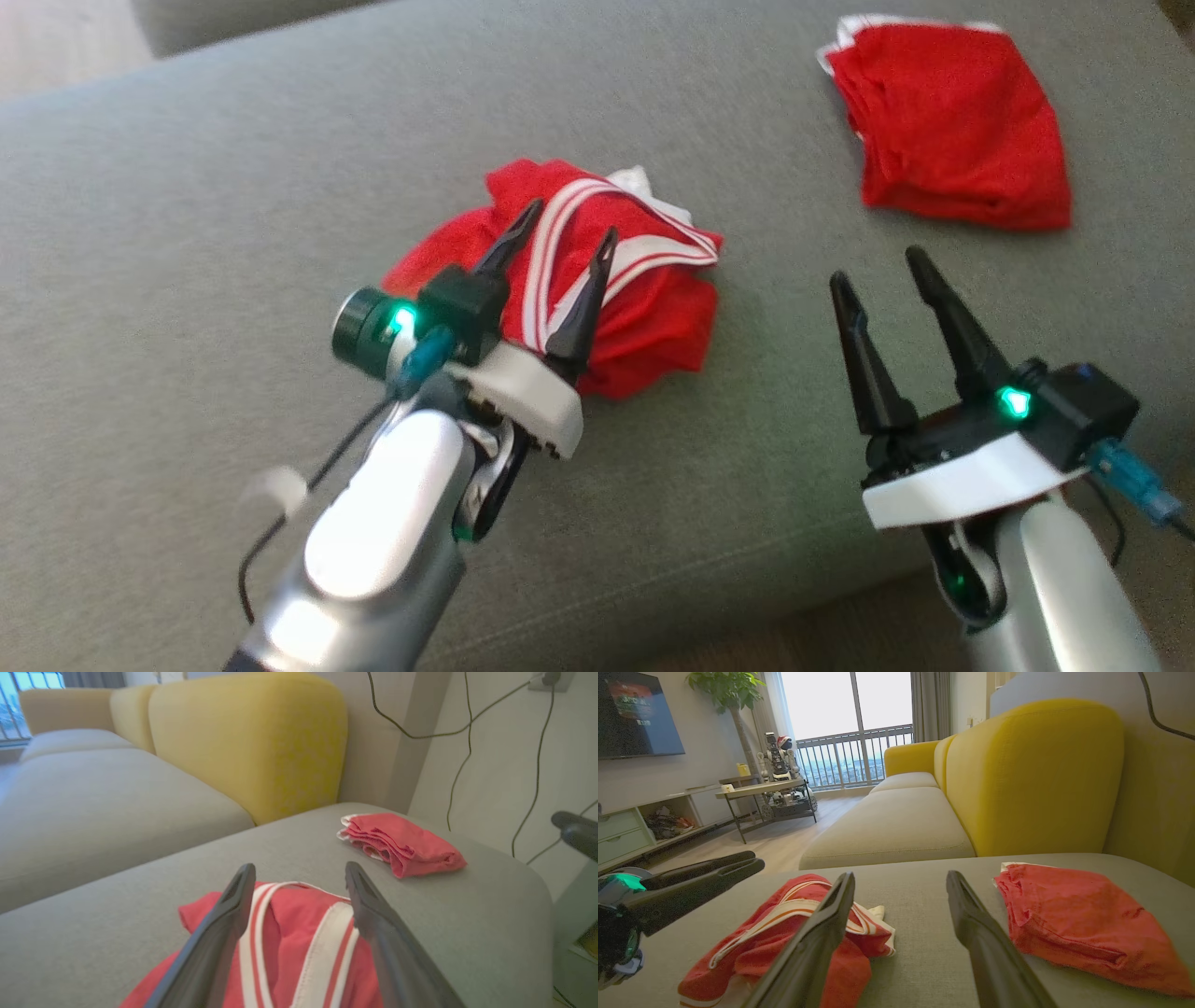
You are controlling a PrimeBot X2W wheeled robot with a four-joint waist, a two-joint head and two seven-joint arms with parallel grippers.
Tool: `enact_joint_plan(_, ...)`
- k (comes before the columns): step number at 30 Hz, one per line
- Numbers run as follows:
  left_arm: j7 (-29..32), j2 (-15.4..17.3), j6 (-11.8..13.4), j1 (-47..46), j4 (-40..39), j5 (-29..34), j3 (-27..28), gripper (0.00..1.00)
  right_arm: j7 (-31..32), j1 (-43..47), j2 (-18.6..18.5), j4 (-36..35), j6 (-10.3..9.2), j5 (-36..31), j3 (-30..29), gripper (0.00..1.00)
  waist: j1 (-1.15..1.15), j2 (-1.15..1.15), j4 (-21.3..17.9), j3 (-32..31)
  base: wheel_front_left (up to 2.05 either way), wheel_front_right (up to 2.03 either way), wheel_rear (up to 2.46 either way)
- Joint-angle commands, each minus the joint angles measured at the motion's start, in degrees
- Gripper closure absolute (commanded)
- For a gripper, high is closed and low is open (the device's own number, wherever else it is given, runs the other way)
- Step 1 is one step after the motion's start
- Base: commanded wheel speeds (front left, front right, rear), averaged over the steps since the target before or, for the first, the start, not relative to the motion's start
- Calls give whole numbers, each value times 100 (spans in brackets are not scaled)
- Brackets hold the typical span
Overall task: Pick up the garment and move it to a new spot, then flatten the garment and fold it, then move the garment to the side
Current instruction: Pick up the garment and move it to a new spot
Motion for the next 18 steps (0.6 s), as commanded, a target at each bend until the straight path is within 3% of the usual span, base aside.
enact_joint_plan(1, -127, 62, 133, 71, -299, 67, 199, 0, -37, 34, 20, -139, -2, -4, 156, 0, 0, 0, 290, -316, 0, 0, 0)
enact_joint_plan(9, -407, 496, 899, 1577, -1699, 124, 816, 0, -37, 398, 20, 37, -2, -15, 121, 0, 0, 0, 858, -1006, 0, 0, 0)
enact_joint_plan(18, -412, 745, 1338, 2882, -2862, 654, 1393, 0, -37, 781, 20, 8, -2, -21, -78, 0, 0, 0, 1220, -1381, 0, 0, 0)
